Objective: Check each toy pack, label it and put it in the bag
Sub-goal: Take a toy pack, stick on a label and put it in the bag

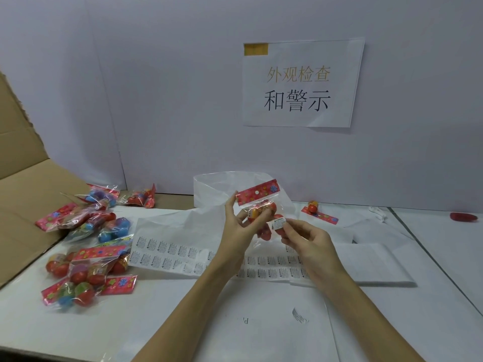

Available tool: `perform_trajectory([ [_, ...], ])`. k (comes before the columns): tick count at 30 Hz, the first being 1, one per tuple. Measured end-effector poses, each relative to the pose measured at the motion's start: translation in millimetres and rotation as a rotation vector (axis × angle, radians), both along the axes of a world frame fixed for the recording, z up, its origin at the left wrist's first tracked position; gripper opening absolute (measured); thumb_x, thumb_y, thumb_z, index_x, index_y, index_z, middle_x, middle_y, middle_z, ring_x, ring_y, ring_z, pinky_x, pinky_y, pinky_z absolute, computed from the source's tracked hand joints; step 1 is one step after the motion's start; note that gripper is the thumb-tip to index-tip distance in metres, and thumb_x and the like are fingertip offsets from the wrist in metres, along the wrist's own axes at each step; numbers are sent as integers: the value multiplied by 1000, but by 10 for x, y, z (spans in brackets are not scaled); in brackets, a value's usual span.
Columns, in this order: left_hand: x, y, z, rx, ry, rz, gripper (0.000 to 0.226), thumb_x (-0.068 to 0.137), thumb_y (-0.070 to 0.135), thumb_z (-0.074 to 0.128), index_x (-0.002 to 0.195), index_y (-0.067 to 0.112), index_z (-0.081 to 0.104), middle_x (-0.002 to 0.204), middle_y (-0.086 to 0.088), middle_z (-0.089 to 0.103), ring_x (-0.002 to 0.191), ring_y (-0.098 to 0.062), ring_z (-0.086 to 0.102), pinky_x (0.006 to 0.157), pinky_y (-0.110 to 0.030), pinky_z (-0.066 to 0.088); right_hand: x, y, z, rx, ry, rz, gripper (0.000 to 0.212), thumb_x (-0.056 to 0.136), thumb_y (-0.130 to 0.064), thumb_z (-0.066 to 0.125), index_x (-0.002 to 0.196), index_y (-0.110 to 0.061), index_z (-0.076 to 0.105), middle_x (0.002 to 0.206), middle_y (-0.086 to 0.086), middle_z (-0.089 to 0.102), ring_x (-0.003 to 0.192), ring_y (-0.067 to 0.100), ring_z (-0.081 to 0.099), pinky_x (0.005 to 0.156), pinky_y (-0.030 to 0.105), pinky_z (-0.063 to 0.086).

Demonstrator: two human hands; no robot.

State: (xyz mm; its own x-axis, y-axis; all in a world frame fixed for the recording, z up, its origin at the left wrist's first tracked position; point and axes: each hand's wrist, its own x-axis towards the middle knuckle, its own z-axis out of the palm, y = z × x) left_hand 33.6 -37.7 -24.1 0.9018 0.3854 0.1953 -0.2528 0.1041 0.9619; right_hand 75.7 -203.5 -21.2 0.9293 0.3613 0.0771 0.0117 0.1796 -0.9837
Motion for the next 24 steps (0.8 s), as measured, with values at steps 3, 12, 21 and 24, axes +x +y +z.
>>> perform_trajectory([
  [3, -25, 5, 49, -81, -19, 20, 33, 100, 28, 68, 128, 12, 62, 112, -12, 78, 108, -34, 73, 87, -34, 60, 30, -11, -20, 40, 109, -7, 18, 91, -13, 75, 108, -9, 77, 103, 9, 79, 88, 17, 76, 76, 18, 58],
  [12, -35, -6, 70, -154, 13, 85, 35, 99, 28, 68, 123, 3, 62, 108, -14, 78, 102, -31, 75, 91, -39, 59, 48, -22, -37, 192, 308, 66, 18, 91, -1, 73, 108, 4, 75, 108, 17, 78, 91, 19, 76, 79, 22, 62],
  [21, -59, 16, 42, 55, -16, -35, 31, 87, 42, 83, 102, 17, 75, 93, -30, 71, 66, -31, 60, 57, -31, 52, -3, -16, 77, 111, 47, 120, 37, 98, -35, 66, 127, -14, 69, 116, 9, 77, 109, 24, 74, 95, 35, 58],
  [24, -61, -64, 43, 112, 1, -134, 42, 86, 43, 85, 120, 22, 71, 96, -16, 75, 70, -27, 67, 58, -31, 56, 13, -22, 52, 169, 55, 46, 32, 90, -24, 75, 119, -10, 74, 107, 18, 77, 101, 32, 76, 83, 33, 62],
])
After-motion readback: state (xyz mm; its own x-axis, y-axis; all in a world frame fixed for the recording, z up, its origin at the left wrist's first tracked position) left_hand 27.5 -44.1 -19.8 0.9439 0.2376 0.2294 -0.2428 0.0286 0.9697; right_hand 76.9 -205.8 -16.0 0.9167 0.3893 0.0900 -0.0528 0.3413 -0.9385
